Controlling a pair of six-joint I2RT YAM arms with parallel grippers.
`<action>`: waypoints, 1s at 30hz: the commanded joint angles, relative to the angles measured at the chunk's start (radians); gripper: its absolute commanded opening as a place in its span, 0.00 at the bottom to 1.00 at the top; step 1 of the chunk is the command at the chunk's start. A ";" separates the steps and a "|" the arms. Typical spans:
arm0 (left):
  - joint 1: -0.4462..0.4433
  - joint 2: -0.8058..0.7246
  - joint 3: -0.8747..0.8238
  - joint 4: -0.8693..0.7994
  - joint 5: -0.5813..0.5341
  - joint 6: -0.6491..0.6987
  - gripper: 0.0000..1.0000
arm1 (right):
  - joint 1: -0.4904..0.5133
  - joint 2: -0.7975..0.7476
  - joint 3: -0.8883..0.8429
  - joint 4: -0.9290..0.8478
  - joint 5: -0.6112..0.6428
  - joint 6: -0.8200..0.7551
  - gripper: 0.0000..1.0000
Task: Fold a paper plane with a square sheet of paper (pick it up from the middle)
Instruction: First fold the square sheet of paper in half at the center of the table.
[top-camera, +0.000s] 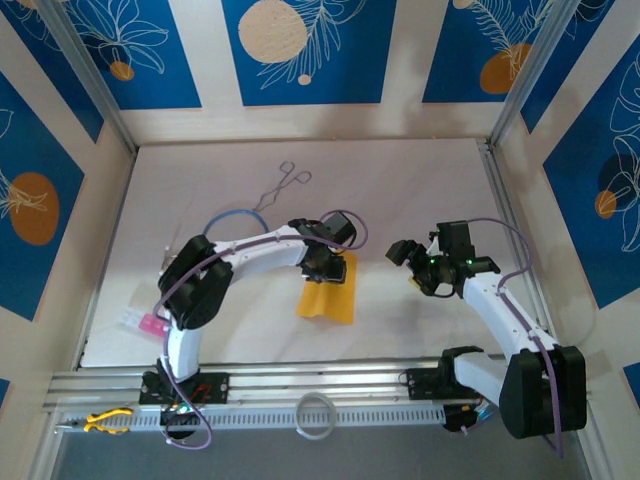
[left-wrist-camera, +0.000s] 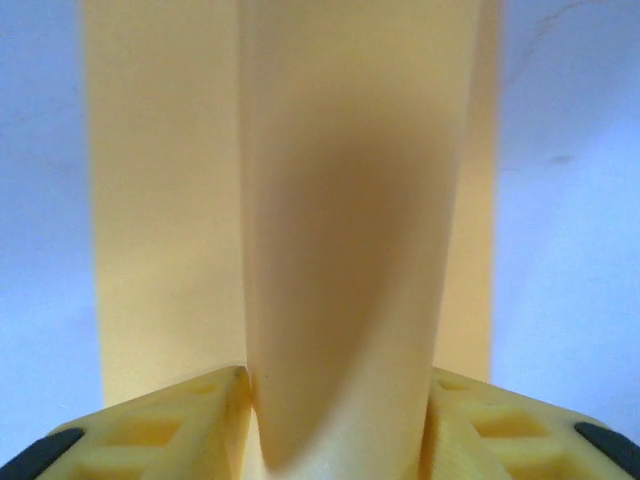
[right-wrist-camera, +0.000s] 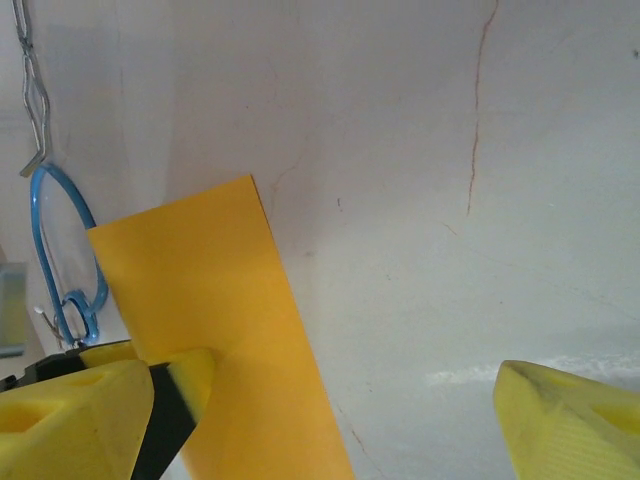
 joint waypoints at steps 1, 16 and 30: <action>0.036 -0.058 -0.055 0.123 0.108 -0.018 0.43 | -0.003 0.000 0.039 -0.044 0.007 0.005 0.88; 0.174 -0.127 -0.349 0.912 0.606 -0.375 0.37 | -0.003 -0.029 0.040 0.120 -0.180 -0.032 0.86; 0.195 -0.073 -0.417 0.770 0.511 -0.300 0.38 | 0.065 0.032 0.056 0.183 -0.164 -0.022 0.82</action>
